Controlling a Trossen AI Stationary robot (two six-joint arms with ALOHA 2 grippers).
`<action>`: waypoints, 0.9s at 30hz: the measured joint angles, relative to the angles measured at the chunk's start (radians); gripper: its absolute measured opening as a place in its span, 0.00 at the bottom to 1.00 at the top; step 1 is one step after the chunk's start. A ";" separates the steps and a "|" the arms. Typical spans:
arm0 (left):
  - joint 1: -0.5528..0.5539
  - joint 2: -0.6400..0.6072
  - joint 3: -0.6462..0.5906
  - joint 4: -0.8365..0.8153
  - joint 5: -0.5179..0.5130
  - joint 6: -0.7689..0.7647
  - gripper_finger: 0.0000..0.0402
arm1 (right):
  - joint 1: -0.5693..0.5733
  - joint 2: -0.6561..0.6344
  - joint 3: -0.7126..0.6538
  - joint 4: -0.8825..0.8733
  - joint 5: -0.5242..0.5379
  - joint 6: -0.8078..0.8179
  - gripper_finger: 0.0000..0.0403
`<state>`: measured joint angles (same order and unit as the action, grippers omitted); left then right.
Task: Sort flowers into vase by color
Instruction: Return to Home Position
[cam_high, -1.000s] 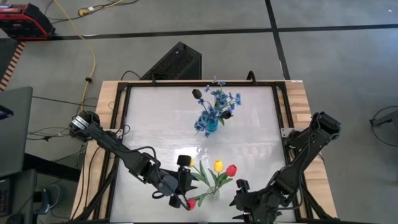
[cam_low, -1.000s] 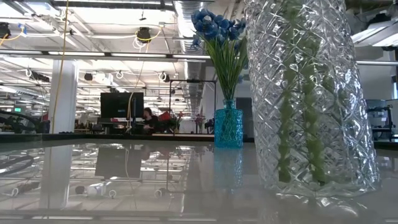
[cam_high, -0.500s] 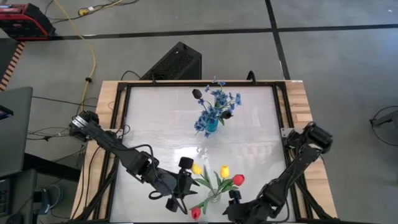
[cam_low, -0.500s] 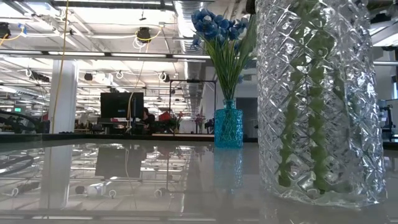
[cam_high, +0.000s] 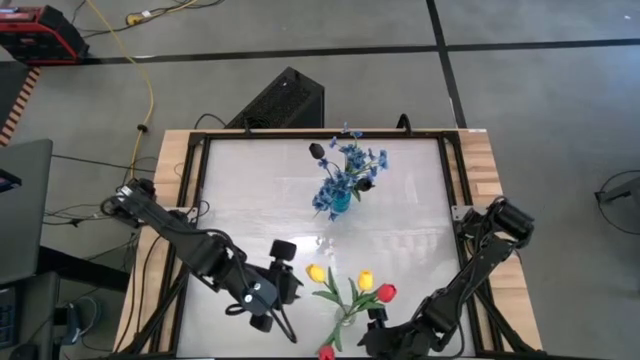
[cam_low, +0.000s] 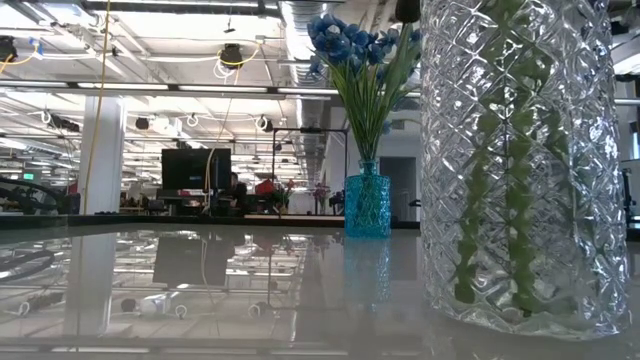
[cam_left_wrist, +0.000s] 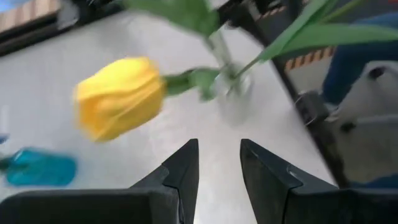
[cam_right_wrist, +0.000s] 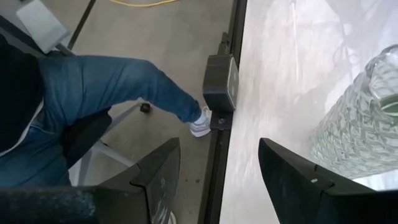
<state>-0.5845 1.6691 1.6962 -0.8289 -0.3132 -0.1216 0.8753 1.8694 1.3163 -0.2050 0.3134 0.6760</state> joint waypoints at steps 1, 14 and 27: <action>-0.001 0.000 0.011 -0.033 -0.011 -0.012 0.27 | 0.000 0.000 0.000 0.000 0.000 0.001 0.60; -0.080 -0.240 -0.238 -0.135 -0.308 -0.170 0.27 | 0.059 -0.144 -0.032 -0.199 0.141 -0.050 0.44; 0.054 -0.885 -1.037 0.504 -0.311 -0.155 0.26 | -0.144 -0.621 -0.483 -0.064 0.180 -0.123 0.04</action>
<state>-0.5310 0.7839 0.6593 -0.3251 -0.6243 -0.2770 0.7312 1.2482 0.8335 -0.2689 0.4938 0.5530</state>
